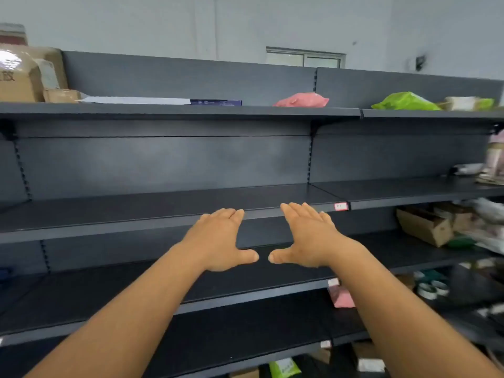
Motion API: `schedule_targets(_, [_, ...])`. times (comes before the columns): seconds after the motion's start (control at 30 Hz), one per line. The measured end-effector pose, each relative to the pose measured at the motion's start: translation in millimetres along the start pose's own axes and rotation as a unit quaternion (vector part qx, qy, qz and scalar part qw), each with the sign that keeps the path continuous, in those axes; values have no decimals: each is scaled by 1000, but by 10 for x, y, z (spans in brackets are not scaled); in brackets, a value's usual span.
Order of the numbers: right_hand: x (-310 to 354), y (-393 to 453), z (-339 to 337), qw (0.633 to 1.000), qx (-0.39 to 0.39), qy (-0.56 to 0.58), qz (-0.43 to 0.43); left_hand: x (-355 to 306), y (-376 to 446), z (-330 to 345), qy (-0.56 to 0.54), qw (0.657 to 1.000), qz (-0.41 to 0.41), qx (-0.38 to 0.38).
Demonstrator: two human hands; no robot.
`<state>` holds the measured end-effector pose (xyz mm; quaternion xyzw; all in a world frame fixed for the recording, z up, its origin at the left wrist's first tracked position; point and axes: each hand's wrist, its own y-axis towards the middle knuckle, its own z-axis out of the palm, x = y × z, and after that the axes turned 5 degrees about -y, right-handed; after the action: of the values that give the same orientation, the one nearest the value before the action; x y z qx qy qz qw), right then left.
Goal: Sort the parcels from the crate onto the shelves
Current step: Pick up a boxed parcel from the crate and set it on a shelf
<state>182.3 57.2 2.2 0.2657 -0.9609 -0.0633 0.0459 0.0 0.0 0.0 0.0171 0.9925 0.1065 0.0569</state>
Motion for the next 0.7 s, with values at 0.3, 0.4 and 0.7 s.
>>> schedule_targets(0.3, [-744, -756, 210, 992, 12, -27, 123, -886, 179, 449, -27, 992, 121, 20])
schedule_targets(0.4, [-1005, -1057, 233, 988, 7, -24, 154, -1260, 195, 560, -30, 985, 168, 21])
schedule_targets(0.7, [-1946, -2395, 217, 963, 9, -24, 267, -2776, -60, 915, -64, 958, 272, 60])
